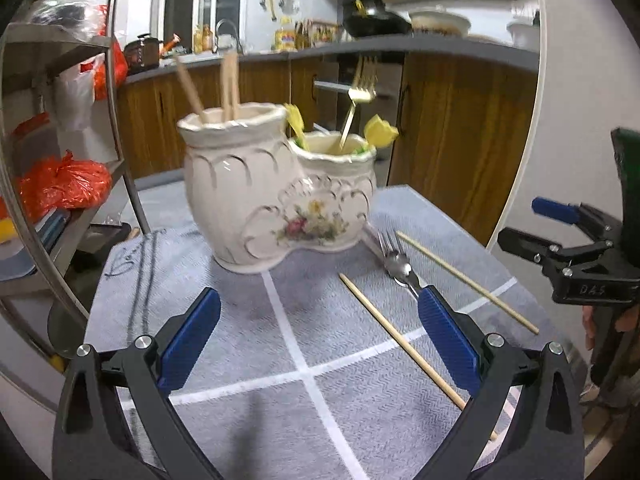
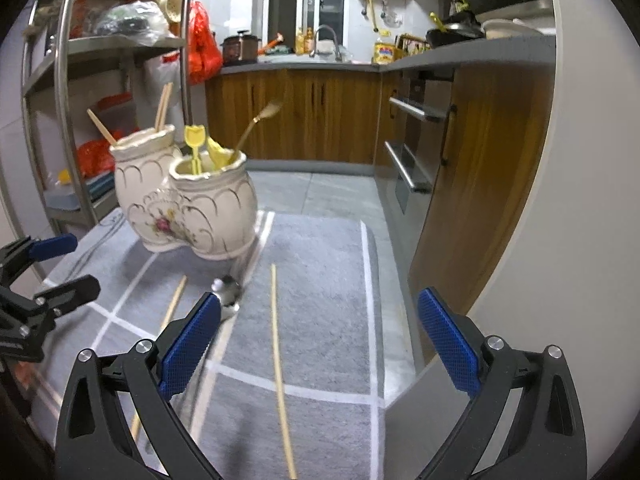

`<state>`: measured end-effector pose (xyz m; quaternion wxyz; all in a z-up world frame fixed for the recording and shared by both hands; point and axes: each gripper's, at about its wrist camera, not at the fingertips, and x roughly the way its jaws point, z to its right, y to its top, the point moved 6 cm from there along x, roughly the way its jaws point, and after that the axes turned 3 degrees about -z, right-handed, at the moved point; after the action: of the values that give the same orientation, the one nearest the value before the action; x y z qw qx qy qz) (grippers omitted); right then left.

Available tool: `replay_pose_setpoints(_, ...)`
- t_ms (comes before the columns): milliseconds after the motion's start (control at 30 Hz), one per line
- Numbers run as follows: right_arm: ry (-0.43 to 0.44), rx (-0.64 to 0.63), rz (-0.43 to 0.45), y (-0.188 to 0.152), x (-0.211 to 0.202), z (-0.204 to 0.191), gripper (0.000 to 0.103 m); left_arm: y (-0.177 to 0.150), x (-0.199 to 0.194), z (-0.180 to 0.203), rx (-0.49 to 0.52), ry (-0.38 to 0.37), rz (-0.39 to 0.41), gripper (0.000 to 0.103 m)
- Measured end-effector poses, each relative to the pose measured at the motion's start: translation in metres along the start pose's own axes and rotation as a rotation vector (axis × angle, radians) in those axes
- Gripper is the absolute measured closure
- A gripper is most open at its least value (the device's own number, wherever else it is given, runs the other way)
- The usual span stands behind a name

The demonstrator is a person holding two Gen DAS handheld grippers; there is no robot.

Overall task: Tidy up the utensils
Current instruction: 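Grasp another wooden chopstick with the left gripper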

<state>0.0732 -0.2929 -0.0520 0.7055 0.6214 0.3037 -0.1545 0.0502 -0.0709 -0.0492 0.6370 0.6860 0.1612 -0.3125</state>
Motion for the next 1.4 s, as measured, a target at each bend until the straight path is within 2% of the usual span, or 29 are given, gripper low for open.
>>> replay_pose_setpoints(233, 0.000, 0.044, -0.054, -0.007, 0.011, 0.016, 0.005, -0.006, 0.024, 0.013, 0.012, 0.066, -0.120, 0.006)
replay_pose_setpoints(433, 0.013, 0.044, -0.058, -0.008, 0.009, 0.013, 0.005, -0.017, 0.038, 0.028, 0.047, 0.085, -0.217, 0.008)
replay_pose_setpoints(500, 0.017, 0.041, -0.056, -0.008, 0.008, 0.014, 0.005, -0.023, 0.041, 0.032, 0.030, 0.074, -0.249, 0.021)
replay_pose_setpoints(567, 0.024, 0.038, -0.049, -0.008, 0.006, 0.013, 0.005, -0.028, 0.043, 0.036, -0.013, 0.032, -0.285, 0.028)
replay_pose_setpoints(700, 0.031, 0.034, -0.038, -0.007, 0.001, 0.013, 0.005, -0.031, 0.037, 0.047, -0.040, -0.017, -0.284, 0.032)
replay_pose_setpoints(800, 0.033, 0.035, -0.034, -0.007, -0.001, 0.014, 0.005, -0.034, 0.036, 0.055, 0.019, 0.025, -0.279, 0.043)
replay_pose_setpoints(833, 0.033, 0.036, -0.032, -0.007, -0.002, 0.014, 0.005, -0.034, 0.035, 0.056, 0.024, 0.018, -0.277, 0.046)
replay_pose_setpoints(867, 0.033, 0.036, -0.031, -0.007, -0.003, 0.014, 0.005, -0.033, 0.035, 0.056, 0.026, 0.019, -0.278, 0.055)
replay_pose_setpoints(900, 0.034, 0.036, -0.032, -0.007, -0.003, 0.014, 0.005, -0.032, 0.035, 0.055, 0.029, 0.018, -0.280, 0.069)
replay_pose_setpoints(933, 0.034, 0.035, -0.030, -0.007, -0.003, 0.013, 0.005, -0.031, 0.035, 0.054, 0.030, 0.013, -0.284, 0.074)
replay_pose_setpoints(967, 0.035, 0.033, -0.028, -0.007, -0.004, 0.012, 0.005, -0.030, 0.036, 0.053, 0.033, -0.011, -0.288, 0.087)
replay_pose_setpoints(1000, 0.038, 0.029, -0.026, -0.007, -0.005, 0.010, 0.005, -0.029, 0.036, 0.053, 0.035, -0.030, -0.290, 0.092)
replay_pose_setpoints(1167, 0.072, -0.011, -0.041, -0.011, -0.004, -0.010, 0.005, -0.027, 0.036, 0.038, 0.046, -0.081, -0.307, 0.094)
replay_pose_setpoints(1400, 0.108, -0.108, -0.064, -0.018, -0.001, -0.050, 0.005, -0.027, 0.033, 0.010, 0.107, -0.050, -0.332, 0.099)
